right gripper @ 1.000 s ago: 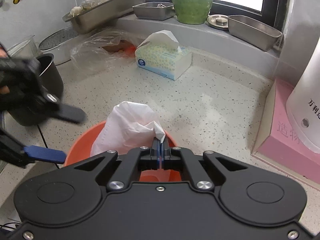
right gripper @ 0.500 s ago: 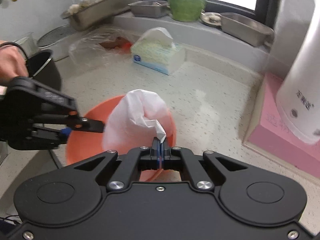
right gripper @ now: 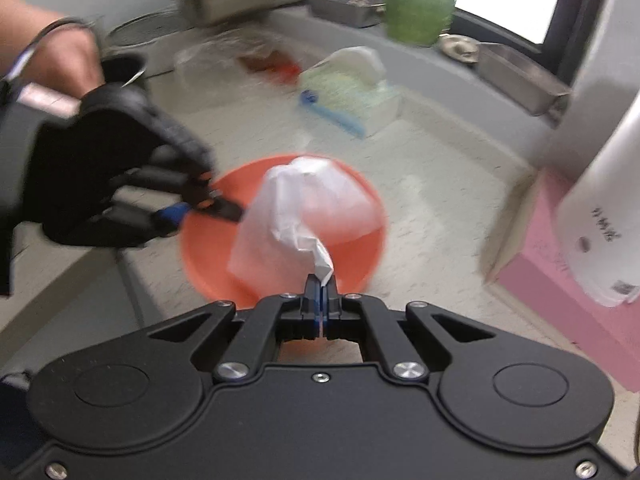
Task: Clean bowl
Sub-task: 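Tilt the bowl with the left gripper while the right gripper wipes its rim with tissue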
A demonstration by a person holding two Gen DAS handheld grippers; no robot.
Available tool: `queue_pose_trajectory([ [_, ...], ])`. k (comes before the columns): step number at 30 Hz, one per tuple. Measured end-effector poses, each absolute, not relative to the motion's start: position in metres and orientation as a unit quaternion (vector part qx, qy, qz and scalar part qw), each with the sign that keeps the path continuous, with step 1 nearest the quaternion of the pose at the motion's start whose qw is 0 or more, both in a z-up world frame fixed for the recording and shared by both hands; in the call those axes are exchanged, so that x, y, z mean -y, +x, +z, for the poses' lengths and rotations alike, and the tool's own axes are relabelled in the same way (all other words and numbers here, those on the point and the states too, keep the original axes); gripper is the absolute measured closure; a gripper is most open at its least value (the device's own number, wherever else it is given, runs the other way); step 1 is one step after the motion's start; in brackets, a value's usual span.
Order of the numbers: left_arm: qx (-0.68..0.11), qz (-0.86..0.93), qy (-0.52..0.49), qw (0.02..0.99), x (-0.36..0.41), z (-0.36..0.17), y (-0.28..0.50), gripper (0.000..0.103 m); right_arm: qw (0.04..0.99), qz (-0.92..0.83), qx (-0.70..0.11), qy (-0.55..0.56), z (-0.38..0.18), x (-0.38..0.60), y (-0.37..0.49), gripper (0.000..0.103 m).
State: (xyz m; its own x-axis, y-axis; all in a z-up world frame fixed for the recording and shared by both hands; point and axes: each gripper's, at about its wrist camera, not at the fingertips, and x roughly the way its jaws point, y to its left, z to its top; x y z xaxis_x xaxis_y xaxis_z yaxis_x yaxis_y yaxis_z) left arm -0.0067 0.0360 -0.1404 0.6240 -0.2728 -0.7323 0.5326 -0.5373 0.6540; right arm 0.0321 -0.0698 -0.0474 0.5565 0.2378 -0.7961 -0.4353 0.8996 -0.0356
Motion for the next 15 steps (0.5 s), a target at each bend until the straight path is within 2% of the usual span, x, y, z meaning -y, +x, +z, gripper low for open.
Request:
queue_pose_trajectory([
  [8, -0.111, -0.419, 0.763, 0.479, -0.027, -0.141, -0.003, 0.086, 0.866, 0.238, -0.427, -0.100, -0.042, 0.052, 0.022, 0.102],
  [10, -0.097, -0.407, 0.770, 0.481, -0.024, -0.145, -0.006, 0.081, 0.868, 0.228, -0.430, -0.096, -0.042, 0.055, 0.025, 0.102],
  [11, -0.090, -0.401, 0.774, 0.481, -0.023, -0.148, -0.006, 0.073, 0.869, 0.219, -0.433, -0.095, -0.044, 0.057, 0.027, 0.102],
  [15, -0.094, -0.399, 0.786, 0.462, -0.020, -0.159, -0.011, 0.066, 0.874, 0.166, -0.451, -0.073, -0.055, 0.072, 0.041, 0.102],
])
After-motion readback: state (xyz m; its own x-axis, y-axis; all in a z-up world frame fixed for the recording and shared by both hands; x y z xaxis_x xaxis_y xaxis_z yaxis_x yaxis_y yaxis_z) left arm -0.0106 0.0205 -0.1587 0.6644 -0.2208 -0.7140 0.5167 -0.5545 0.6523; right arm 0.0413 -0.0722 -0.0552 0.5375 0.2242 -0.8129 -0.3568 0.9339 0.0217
